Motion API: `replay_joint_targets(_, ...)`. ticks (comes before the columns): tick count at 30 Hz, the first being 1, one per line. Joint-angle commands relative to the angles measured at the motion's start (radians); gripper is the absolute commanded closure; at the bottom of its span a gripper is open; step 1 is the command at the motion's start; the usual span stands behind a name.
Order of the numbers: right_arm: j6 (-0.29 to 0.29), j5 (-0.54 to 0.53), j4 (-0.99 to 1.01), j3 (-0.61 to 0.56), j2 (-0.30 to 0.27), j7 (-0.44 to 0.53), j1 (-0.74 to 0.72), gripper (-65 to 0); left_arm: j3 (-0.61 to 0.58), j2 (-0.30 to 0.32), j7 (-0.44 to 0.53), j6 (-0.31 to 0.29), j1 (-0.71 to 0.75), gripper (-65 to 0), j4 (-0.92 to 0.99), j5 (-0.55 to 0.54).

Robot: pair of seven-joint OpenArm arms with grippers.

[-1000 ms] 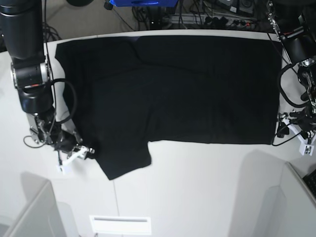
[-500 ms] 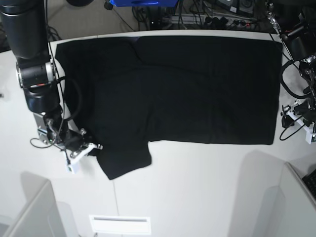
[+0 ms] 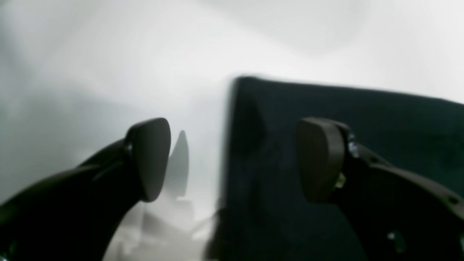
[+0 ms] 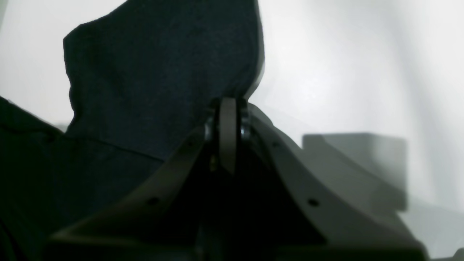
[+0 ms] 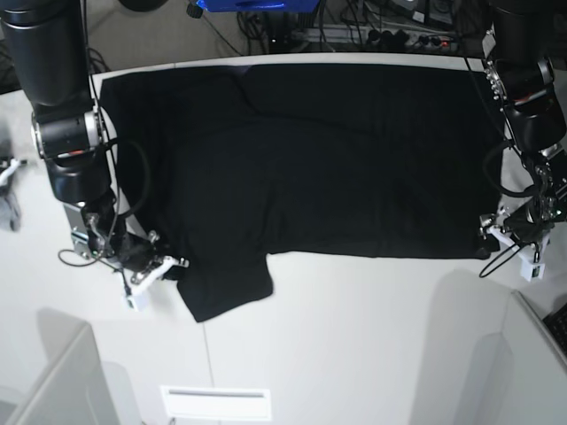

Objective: Fold the T-shirt properly
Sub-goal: 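Move both grippers to the shirt's side edges near the hem, then grasp the hem corners with both grippers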

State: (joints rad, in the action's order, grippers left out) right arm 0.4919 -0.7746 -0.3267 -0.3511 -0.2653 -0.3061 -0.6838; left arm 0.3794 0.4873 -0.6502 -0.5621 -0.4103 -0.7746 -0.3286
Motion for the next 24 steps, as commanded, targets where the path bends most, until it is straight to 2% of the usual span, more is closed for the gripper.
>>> replay_joint_targets(1, -0.006, 0.019, -0.005, -0.001, -0.013, -0.015, -0.023, 0.0, -0.003, 0.029, 0.022, 0.003, -0.029, -52.0, 0.008, -0.004)
replay_joint_targets(8, -0.006, 0.017, -0.005, -0.001, -0.016, -0.015, -0.023, 0.0, -0.006, 0.021, 0.043, 0.003, -0.114, -51.7, 0.132, -0.002)
replay_joint_targets(14, -0.006, 0.014, -0.005, -0.001, -0.016, -0.015, -0.021, 0.0, -0.007, -0.019, 0.056, 0.003, -0.128, -51.0, 0.146, 0.006)
replay_joint_targets(20, -0.006, 0.014, -0.005, -0.001, -0.016, -0.015, -0.021, 0.0, -0.007, -0.023, 0.056, 0.003, -0.117, -50.5, 0.148, 0.006)
replay_joint_targets(22, -0.006, 0.014, -0.005, -0.001, -0.016, -0.015, -0.021, 0.0, -0.007, -0.025, 0.056, 0.003, -0.115, -45.9, 0.148, 0.006)
replay_joint_targets(24, -0.006, 0.014, -0.005, -0.001, -0.016, -0.015, -0.021, 0.0, -0.009, -0.025, 0.056, 0.003, -0.115, -37.8, 0.148, 0.006)
